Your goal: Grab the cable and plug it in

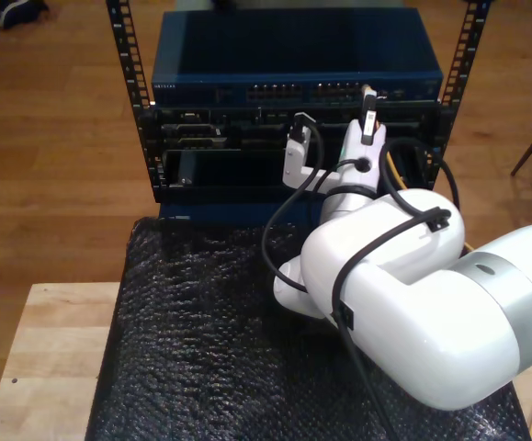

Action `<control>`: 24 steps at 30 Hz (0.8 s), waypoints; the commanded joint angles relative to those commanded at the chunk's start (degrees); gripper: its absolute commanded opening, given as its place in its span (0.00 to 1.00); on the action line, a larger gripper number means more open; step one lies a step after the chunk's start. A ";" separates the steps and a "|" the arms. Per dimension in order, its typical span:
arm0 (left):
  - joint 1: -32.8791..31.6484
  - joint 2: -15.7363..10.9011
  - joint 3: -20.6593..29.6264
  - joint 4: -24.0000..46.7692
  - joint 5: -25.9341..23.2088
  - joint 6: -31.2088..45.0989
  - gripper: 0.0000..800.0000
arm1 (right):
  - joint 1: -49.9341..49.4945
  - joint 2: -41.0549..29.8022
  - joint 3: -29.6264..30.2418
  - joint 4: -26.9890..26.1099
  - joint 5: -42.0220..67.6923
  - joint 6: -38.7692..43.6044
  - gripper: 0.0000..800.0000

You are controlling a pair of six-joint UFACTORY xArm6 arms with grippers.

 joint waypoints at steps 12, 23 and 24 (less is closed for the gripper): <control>0.00 0.09 0.00 0.00 0.00 0.00 1.00 | -0.62 -0.09 0.18 0.00 2.81 0.18 0.00; 0.00 0.09 0.00 0.00 0.00 0.00 1.00 | -1.32 -0.09 0.70 -2.64 4.13 0.26 0.00; 0.00 0.09 0.00 0.00 0.00 0.00 1.00 | -1.49 -0.09 0.70 -2.90 4.13 0.26 0.00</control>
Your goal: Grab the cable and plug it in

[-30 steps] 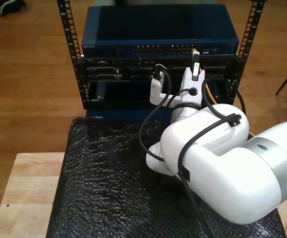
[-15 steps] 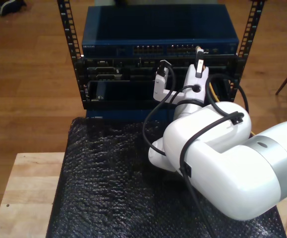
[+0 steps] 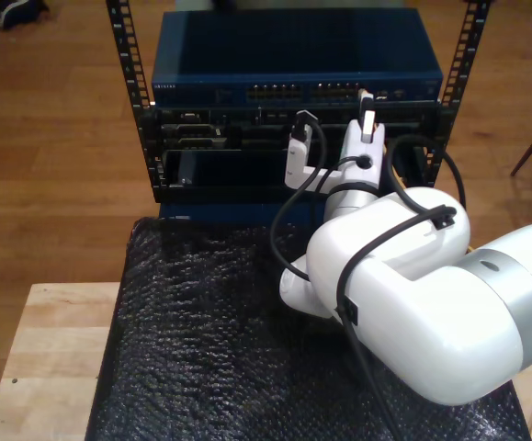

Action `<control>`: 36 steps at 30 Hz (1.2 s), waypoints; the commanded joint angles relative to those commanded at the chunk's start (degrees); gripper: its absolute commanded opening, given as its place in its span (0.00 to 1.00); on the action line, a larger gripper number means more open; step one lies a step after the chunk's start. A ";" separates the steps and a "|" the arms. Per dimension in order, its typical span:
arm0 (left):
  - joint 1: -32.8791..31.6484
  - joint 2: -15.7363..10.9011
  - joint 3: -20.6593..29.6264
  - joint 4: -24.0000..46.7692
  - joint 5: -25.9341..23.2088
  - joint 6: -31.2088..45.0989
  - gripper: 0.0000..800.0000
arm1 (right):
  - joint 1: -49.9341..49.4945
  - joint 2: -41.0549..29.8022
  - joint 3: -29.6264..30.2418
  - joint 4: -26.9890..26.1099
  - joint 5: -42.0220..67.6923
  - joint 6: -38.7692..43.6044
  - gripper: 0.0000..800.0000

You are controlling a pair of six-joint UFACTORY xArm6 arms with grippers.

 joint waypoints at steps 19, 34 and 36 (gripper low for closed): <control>0.00 -0.09 0.00 0.00 0.00 0.00 1.00 | -0.79 -0.09 0.53 -1.85 0.70 0.09 0.00; 0.00 0.00 0.09 0.00 0.00 0.00 1.00 | -0.79 0.00 0.53 -1.85 0.70 0.09 0.00; 0.00 -0.09 0.00 0.00 0.00 0.00 1.00 | -0.79 0.00 0.53 -1.76 0.70 0.09 0.00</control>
